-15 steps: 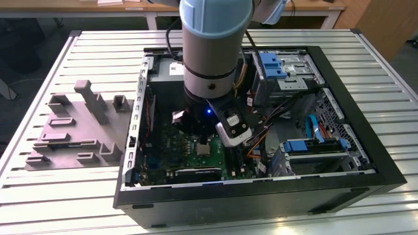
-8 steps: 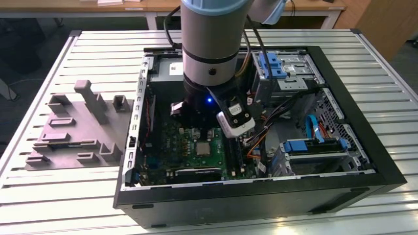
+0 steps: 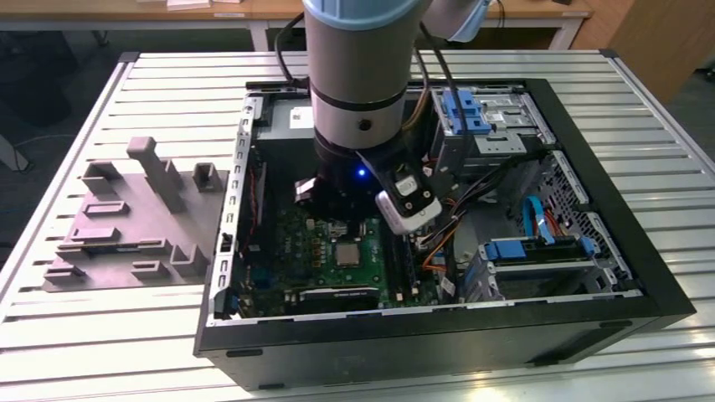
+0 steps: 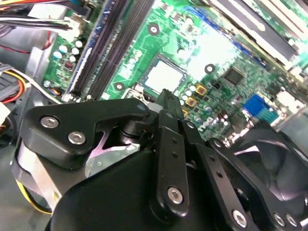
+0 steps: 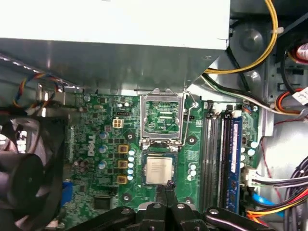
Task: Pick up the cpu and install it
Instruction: 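Close the cpu cover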
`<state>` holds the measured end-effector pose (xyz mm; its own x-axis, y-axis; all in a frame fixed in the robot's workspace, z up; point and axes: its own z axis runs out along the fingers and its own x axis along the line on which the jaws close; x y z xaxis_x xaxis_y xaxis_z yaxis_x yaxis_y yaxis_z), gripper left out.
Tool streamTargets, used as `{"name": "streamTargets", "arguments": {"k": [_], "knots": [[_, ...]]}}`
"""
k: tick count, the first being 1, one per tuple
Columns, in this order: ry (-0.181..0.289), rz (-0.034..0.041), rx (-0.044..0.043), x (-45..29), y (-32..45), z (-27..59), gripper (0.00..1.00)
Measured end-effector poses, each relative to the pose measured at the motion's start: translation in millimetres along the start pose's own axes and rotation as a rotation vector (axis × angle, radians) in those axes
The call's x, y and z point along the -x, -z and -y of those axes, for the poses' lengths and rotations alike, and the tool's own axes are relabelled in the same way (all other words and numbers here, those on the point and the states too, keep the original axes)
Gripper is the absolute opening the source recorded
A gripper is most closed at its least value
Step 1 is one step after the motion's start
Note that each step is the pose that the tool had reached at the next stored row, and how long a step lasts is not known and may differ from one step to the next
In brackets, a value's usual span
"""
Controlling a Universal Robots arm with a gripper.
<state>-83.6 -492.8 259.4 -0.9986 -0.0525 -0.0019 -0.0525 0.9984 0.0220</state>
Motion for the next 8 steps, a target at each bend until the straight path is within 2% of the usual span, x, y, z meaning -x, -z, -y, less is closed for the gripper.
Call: {"name": "streamTargets", "arguments": {"k": [1, 5, 8], "knots": [[0.004, 0.0049, -0.0001, 0.5, -0.5, 0.0, 0.11], [0.006, 0.0052, -0.0003, 8.6, -2.9, 0.4, 0.11], [0.006, 0.0054, 0.0016, 17.5, -4.7, 0.6, 0.11]]}}
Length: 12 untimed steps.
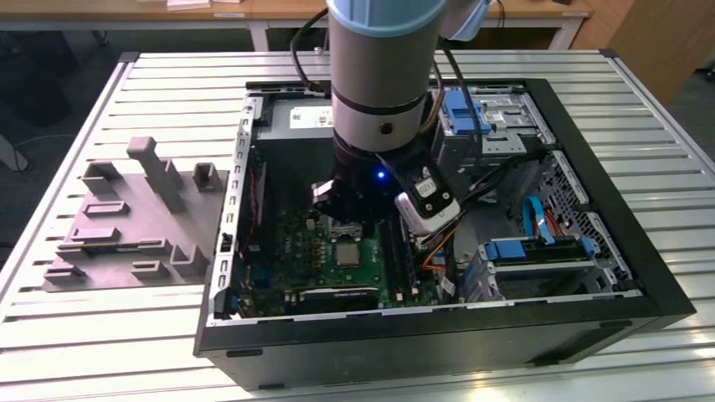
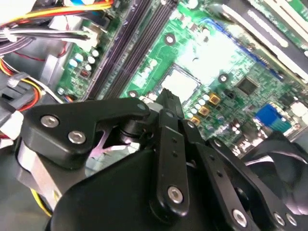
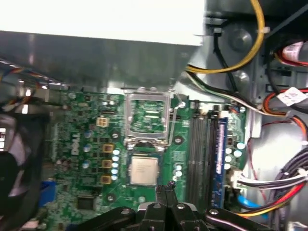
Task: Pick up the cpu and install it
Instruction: 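Close the cpu cover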
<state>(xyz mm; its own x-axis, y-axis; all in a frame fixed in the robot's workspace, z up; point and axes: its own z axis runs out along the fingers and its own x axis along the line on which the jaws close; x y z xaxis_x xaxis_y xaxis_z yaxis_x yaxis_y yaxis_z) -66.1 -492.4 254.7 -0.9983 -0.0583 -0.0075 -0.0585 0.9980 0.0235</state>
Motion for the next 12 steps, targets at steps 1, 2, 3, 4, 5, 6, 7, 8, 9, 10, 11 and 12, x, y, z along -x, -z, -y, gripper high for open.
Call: {"name": "streamTargets", "arguments": {"k": [1, 2, 3, 4, 5, 6, 7, 8, 9, 10, 11, 12], "knots": [[0.0, 0.0002, 0.0068, 1.8, -0.3, 0.2, 0.11], [0.0, 0.001, 0.0227, 3.0, -0.4, 0.2, 0.11], [0.0, 0.0022, 0.0408, 3.7, -0.5, 0.2, 0.11], [0.0, 0.0033, 0.0599, 4.4, -0.5, 0.3, 0.11], [0.001, 0.0042, 0.0778, 4.8, -0.6, 0.3, 0.11], [0.003, 0.0051, 0.0937, 5.1, -0.6, 0.3, 0.11], [0.005, 0.0053, 0.1004, 5.2, -1.2, 0.3, 0.11], [0.013, 0.0052, 0.1025, 5.2, -2.3, 0.2, 0.11], [0.031, 0.0036, 0.1023, 5.2, -3.3, 0.3, 0.11], [0.049, 0.0022, 0.1023, 5.2, -4.5, 0.4, 0.11], [0.068, 0.0008, 0.1026, 5.2, -6.0, 0.4, 0.11], [0.086, -0.0006, 0.1027, 5.2, -7.2, 0.5, 0.11]]}}
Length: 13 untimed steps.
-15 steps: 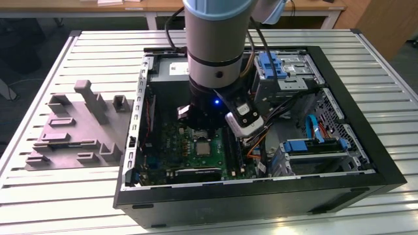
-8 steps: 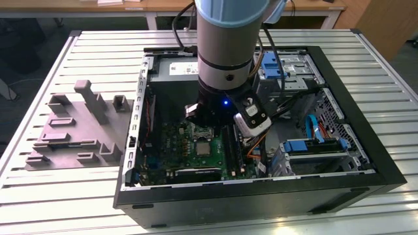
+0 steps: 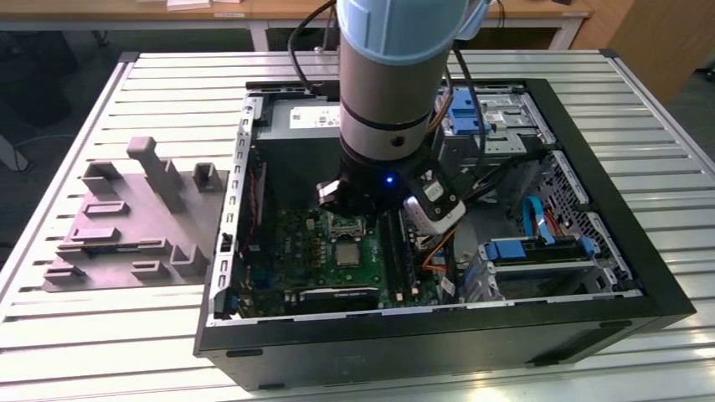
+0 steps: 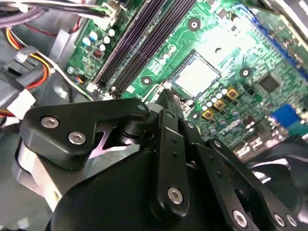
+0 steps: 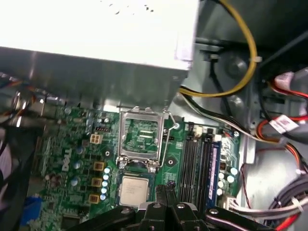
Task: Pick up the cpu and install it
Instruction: 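Close the cpu cover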
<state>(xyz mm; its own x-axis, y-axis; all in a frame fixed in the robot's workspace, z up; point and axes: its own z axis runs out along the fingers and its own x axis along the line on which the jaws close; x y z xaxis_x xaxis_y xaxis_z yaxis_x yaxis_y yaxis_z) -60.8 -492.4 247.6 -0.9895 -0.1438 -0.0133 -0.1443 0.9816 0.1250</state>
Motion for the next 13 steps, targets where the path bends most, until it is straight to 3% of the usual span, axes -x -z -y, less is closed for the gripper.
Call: {"name": "streamTargets", "arguments": {"k": [6, 13], "knots": [[0.104, -0.0132, 0.0012, -0.1, -4.7, 0.6, 0.11], [0.127, -0.0156, 0.0048, 0.9, -4.9, 0.7, 0.11]]}}
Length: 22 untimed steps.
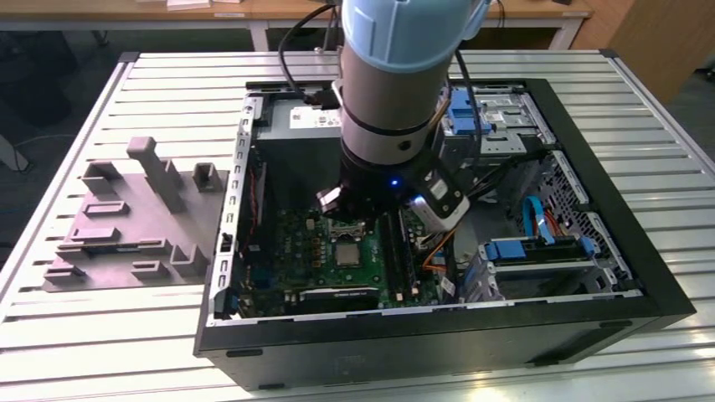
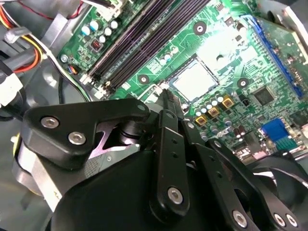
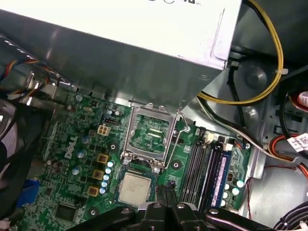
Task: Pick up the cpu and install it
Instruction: 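Close the cpu cover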
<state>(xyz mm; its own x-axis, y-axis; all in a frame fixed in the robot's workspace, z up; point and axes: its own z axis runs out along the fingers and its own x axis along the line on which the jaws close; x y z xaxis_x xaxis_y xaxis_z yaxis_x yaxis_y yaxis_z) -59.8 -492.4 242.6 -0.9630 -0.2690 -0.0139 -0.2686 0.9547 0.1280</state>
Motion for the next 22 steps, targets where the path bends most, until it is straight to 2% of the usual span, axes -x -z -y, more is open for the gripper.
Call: {"name": "streamTargets", "arguments": {"k": [4, 5, 8, 10, 18, 19, 21, 22], "knots": [[0.065, -0.0084, 0.0012, 0.0, -0.7, 0.1, 0.11], [0.075, -0.0087, 0.0045, 0.4, -0.8, 0.4, 0.11], [0.081, -0.0012, 0.0321, 7.3, -1.5, 2.2, 0.11], [0.083, 0.0023, 0.0455, 12.4, -2.0, 3.1, 0.11], [0.086, 0.0146, 0.0845, 21.1, -8.7, -2.3, 0.11], [0.087, 0.018, 0.0948, 22.7, -10.7, -4.7, 0.11], [0.095, 0.0192, 0.1031, 23.7, -13.4, -6.9, 0.11], [0.107, 0.0169, 0.1033, 23.7, -14.1, -6.9, 0.11]]}}
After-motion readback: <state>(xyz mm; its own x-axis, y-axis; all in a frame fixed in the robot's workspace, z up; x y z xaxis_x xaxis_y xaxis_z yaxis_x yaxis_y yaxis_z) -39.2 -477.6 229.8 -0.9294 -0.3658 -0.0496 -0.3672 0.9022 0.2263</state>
